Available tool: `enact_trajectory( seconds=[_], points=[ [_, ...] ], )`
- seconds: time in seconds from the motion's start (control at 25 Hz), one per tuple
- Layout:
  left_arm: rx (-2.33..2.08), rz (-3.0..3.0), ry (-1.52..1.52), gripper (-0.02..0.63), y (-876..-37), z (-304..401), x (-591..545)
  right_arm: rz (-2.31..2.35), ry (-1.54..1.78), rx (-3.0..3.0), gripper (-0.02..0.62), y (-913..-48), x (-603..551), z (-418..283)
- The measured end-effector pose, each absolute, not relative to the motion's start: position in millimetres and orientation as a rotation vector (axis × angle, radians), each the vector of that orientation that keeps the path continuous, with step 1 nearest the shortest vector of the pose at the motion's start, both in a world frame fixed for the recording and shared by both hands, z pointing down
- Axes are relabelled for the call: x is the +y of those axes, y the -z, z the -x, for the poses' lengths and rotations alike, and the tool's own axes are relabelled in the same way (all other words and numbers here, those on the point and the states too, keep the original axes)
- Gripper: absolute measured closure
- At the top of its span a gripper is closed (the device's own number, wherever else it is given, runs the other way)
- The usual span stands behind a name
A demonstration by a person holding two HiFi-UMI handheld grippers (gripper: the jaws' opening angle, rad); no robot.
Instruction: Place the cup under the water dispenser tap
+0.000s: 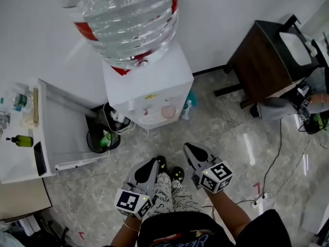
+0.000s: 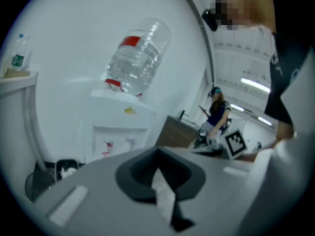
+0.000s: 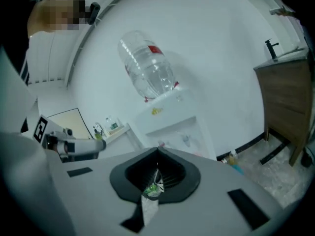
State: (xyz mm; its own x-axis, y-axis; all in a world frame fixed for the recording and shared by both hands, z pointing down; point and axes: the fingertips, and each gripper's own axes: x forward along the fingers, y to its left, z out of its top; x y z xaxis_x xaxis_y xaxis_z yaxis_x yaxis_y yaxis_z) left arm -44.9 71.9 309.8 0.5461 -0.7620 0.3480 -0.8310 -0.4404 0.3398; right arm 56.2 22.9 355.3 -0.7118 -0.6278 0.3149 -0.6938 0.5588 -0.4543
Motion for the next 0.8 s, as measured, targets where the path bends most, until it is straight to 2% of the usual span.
enact_trajectory(
  seconds=[0.16, 0.36, 0.52, 0.8],
  points=[
    [-1.214, -2.402, -0.185, 0.617, -271, 18, 80, -1.114, -0.755, -2.792, 0.581, -278, 31, -57],
    [-1.384, -2.386, -0.075, 0.617, -222, 29, 71, -1.057, -0.659, -2.877, 0.581, -226, 66, -52],
    [-1.397, -2.491, -0.154, 0.617, -196, 21, 72, -1.093, -0.685, -2.902, 0.581, -207, 88, -63],
    [-1.39, -2.561, -0.112, 0.617, -174, 5, 95, -1.117, -0.66, -2.853, 0.581, -211, 115, -91]
  ],
)
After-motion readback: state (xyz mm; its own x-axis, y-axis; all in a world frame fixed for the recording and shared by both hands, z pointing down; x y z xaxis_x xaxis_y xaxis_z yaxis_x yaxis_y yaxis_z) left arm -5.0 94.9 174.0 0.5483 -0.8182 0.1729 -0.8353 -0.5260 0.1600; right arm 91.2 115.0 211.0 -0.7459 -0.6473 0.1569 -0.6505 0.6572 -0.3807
